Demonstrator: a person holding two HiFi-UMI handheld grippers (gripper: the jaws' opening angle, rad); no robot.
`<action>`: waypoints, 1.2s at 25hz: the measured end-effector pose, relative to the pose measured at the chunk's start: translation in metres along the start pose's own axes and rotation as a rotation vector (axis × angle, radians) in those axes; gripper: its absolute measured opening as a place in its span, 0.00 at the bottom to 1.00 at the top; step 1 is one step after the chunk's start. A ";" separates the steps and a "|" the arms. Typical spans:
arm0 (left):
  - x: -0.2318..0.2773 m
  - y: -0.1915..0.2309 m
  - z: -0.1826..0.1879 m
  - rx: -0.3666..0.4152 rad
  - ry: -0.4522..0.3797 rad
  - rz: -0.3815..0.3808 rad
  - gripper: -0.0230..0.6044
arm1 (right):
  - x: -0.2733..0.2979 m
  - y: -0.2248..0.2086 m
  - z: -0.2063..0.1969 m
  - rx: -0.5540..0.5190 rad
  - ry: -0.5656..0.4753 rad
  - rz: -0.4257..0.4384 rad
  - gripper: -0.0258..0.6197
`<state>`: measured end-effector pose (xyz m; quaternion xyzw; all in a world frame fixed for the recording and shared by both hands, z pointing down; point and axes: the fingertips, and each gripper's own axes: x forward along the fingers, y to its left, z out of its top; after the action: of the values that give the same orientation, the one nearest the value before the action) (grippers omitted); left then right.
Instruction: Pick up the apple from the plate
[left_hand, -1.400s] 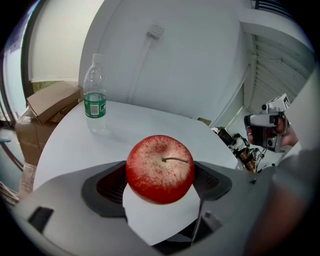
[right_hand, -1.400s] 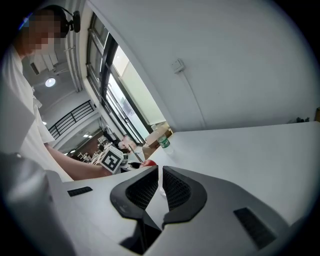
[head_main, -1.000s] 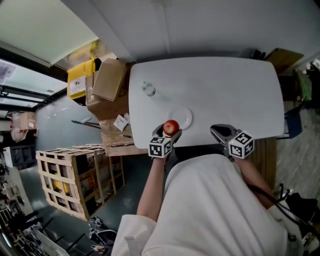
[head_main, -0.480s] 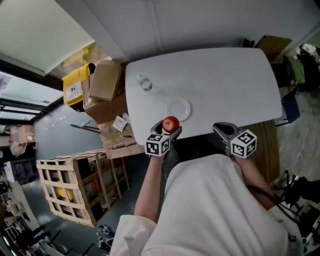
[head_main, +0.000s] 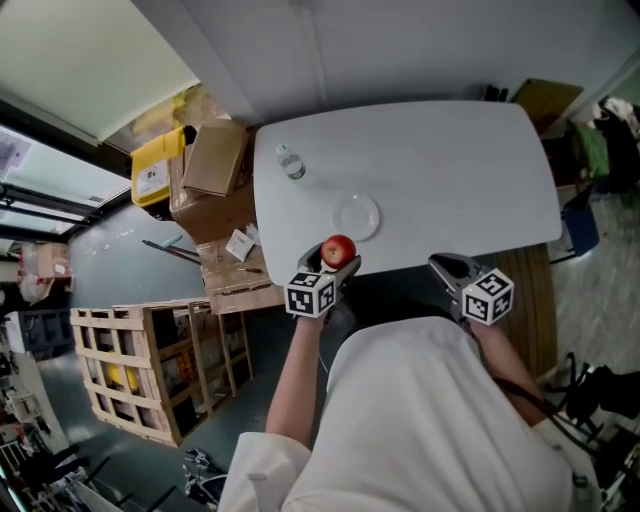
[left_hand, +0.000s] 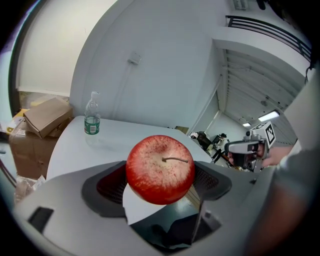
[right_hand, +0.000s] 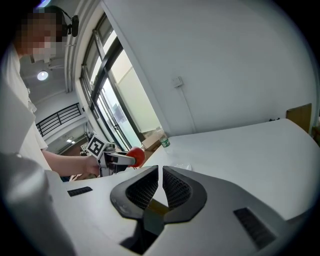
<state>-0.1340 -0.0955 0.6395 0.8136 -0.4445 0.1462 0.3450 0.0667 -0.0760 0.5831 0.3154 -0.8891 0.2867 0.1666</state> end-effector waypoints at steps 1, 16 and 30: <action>-0.002 -0.002 0.000 -0.009 -0.011 0.004 0.67 | -0.002 -0.002 0.000 -0.003 -0.001 0.005 0.11; -0.035 -0.064 -0.014 -0.124 -0.143 0.093 0.67 | -0.053 -0.018 -0.018 -0.018 0.003 0.121 0.11; -0.080 -0.137 -0.057 -0.226 -0.251 0.173 0.67 | -0.095 -0.019 -0.052 -0.020 0.004 0.223 0.11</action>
<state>-0.0620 0.0445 0.5778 0.7403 -0.5659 0.0218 0.3624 0.1562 -0.0117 0.5857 0.2123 -0.9212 0.2952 0.1386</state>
